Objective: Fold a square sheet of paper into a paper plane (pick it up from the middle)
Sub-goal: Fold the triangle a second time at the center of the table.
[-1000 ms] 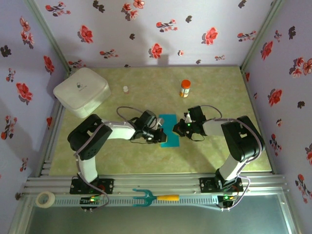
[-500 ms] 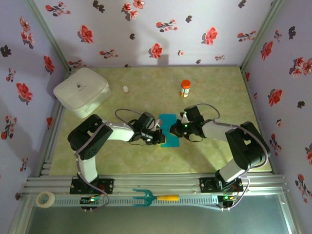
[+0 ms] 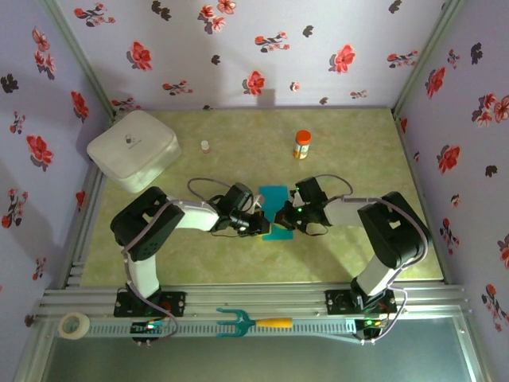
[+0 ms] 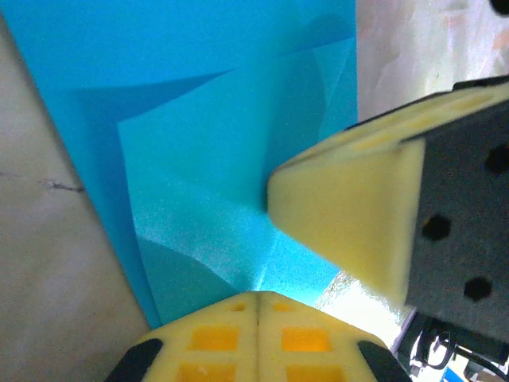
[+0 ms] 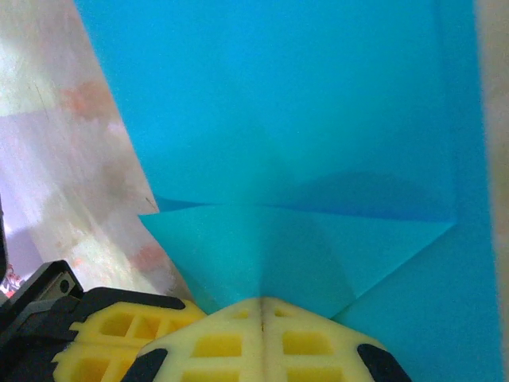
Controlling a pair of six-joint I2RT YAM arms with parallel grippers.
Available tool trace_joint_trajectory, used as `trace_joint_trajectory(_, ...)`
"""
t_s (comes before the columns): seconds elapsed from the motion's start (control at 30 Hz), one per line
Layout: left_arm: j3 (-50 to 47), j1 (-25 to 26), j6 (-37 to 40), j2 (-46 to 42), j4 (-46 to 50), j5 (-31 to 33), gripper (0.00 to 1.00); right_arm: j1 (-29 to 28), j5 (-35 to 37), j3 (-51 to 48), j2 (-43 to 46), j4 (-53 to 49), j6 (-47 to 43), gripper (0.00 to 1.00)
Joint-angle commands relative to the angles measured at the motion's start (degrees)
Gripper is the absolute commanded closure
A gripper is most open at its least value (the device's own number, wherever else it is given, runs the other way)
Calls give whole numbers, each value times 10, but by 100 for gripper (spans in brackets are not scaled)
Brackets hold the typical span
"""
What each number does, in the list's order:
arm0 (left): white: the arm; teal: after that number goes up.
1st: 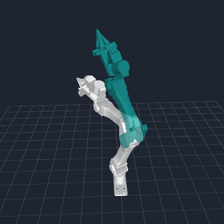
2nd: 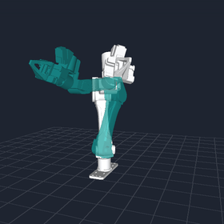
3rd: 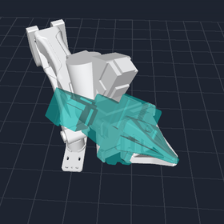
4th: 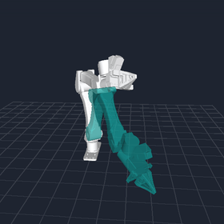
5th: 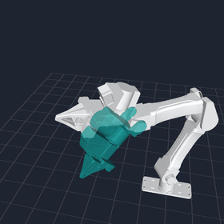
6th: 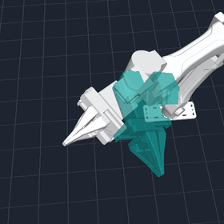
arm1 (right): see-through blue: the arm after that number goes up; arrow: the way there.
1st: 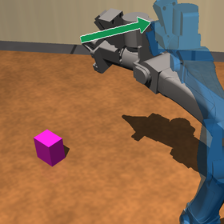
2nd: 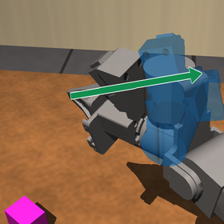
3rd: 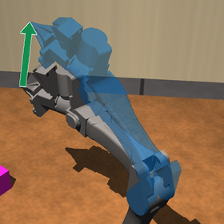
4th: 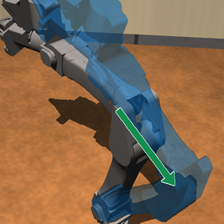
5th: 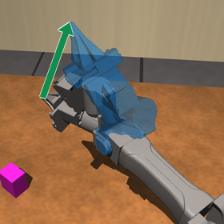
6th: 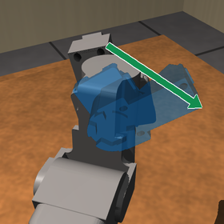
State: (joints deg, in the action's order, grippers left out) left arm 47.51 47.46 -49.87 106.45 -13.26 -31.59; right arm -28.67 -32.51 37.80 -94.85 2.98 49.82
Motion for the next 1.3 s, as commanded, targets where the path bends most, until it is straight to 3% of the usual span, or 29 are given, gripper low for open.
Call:
trace_joint_trajectory(0.0,-14,3,-4,30,28,14,100,33,41,14,-13,-31,-18,100)
trace_joint_trajectory(0.33,-13,5,-7,34,22,7,100,121,26,27,-24,-22,-33,100)
trace_joint_trajectory(0.5,-9,7,-6,30,23,4,100,129,14,37,-5,-33,-33,100)
trace_joint_trajectory(0.67,17,8,-1,-3,33,6,98,122,15,23,67,-63,-31,96)
trace_joint_trajectory(0.9,107,-4,60,-46,138,31,87,100,33,-14,139,-119,-30,83)
trace_joint_trajectory(1.13,156,-28,107,-12,196,32,86,54,41,-51,168,-110,4,67)
trace_joint_trajectory(1.27,171,-27,115,16,203,11,87,30,54,-59,169,-107,19,64)
